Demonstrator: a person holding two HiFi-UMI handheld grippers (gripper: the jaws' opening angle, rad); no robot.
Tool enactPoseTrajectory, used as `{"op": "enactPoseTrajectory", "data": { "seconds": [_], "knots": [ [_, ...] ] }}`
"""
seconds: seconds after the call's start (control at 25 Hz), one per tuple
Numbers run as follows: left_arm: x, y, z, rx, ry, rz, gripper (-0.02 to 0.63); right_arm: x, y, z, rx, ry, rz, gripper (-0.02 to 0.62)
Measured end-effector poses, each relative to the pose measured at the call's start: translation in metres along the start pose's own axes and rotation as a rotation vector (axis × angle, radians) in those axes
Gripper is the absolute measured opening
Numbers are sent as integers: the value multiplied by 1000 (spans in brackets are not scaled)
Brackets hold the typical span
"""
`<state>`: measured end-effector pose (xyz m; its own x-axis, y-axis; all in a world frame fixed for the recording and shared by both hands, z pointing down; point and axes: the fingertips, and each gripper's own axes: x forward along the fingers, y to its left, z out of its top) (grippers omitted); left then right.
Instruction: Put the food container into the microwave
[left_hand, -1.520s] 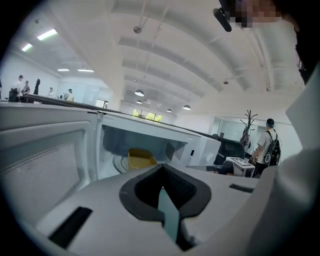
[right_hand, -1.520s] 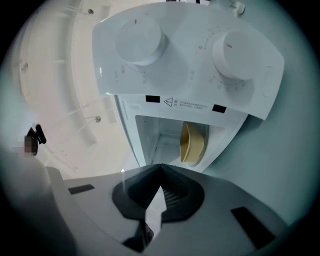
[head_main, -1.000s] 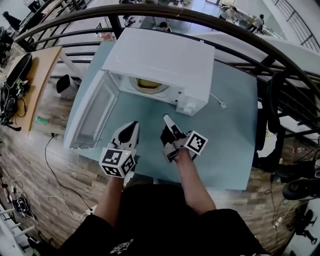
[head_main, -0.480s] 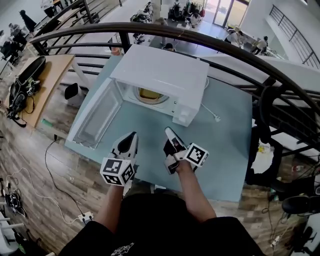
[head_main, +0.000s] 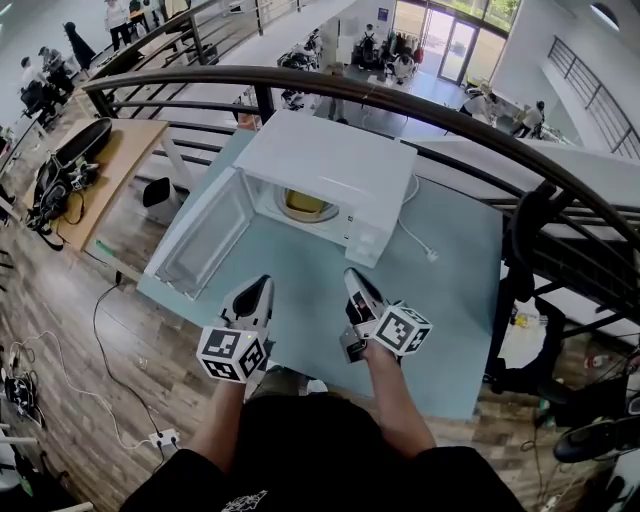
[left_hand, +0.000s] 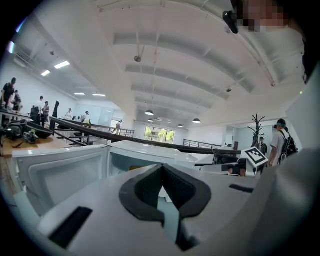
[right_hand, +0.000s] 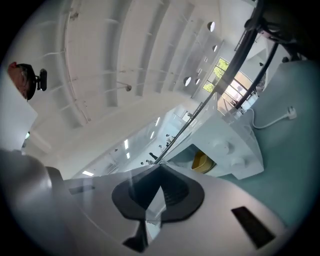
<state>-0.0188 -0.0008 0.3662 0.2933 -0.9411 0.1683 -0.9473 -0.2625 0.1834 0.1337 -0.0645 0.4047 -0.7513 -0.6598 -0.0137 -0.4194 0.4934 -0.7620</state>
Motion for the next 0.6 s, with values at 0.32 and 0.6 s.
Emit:
{"op": "enactPoseTrajectory", "data": {
  "seconds": [0.32, 0.6],
  "knots": [
    [-18, 5, 16, 13, -34, 18, 8, -19, 35, 29, -189, -36, -12, 6],
    [-35, 15, 37, 40, -68, 9, 8, -28, 70, 40, -427, -32, -47, 6]
  ]
}}
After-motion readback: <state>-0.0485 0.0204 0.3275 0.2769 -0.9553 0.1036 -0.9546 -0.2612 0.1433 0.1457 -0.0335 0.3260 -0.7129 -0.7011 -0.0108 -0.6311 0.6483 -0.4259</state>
